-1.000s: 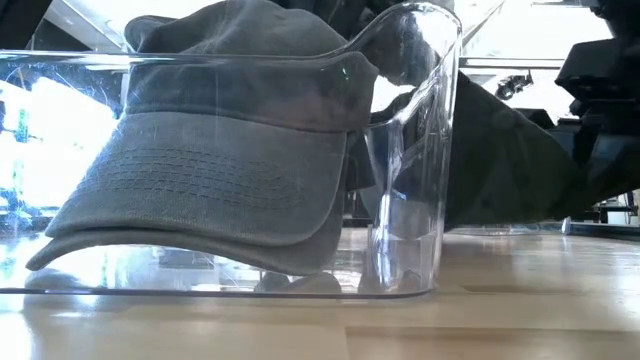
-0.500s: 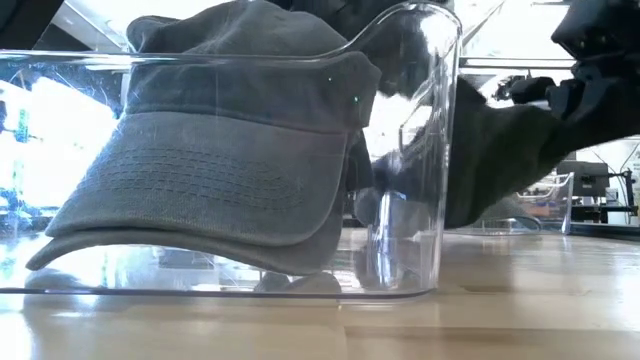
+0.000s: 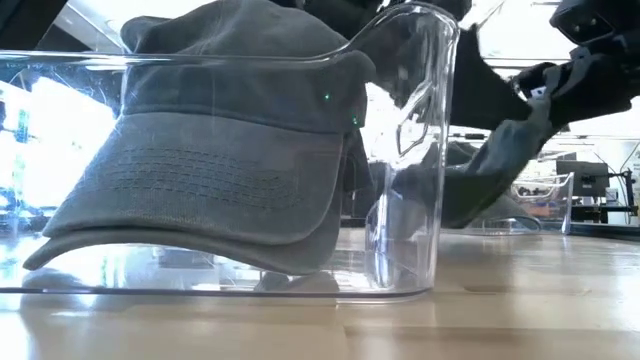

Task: Pick & Place hat
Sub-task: Put the dark green cap into the top transparent bin

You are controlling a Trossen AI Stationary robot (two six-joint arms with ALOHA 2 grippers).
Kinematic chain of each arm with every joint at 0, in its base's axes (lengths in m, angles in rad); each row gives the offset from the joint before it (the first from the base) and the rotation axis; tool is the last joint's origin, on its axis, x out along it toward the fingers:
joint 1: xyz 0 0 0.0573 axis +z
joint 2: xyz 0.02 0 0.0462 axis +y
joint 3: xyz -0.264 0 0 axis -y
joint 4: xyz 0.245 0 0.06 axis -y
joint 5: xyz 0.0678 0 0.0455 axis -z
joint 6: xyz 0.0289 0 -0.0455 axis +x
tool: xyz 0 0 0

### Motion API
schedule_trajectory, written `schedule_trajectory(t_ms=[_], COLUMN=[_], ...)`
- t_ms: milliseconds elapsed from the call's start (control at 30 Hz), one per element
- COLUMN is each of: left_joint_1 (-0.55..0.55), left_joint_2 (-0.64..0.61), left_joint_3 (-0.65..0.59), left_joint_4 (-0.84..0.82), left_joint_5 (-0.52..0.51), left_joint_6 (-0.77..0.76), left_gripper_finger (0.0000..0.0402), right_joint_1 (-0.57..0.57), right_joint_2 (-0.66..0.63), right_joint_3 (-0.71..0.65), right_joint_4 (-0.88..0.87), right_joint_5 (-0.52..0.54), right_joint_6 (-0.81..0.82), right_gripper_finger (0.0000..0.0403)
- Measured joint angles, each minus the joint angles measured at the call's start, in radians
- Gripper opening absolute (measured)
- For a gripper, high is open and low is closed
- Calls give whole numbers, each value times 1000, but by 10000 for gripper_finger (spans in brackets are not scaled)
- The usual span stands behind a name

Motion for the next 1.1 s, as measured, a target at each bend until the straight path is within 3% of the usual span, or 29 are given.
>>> schedule_trajectory(t_ms=[200,433,733,967,1100], left_joint_1=[-21,-33,-31,-47,-71], left_joint_2=[40,39,60,103,125], left_joint_3=[-4,-2,6,47,70], left_joint_4=[101,148,266,276,180], left_joint_5=[-149,-244,-315,-316,-349], left_joint_6=[-35,-88,-95,-95,-77], left_gripper_finger=[319,319,319,319,319], right_joint_1=[-1,0,0,0,0], right_joint_2=[-24,-78,-113,-114,-113], right_joint_3=[0,0,0,0,0], right_joint_4=[-35,-39,-39,-40,-46], right_joint_5=[153,212,223,219,205], right_joint_6=[85,155,170,171,171], right_gripper_finger=[3,4,3,6,3])
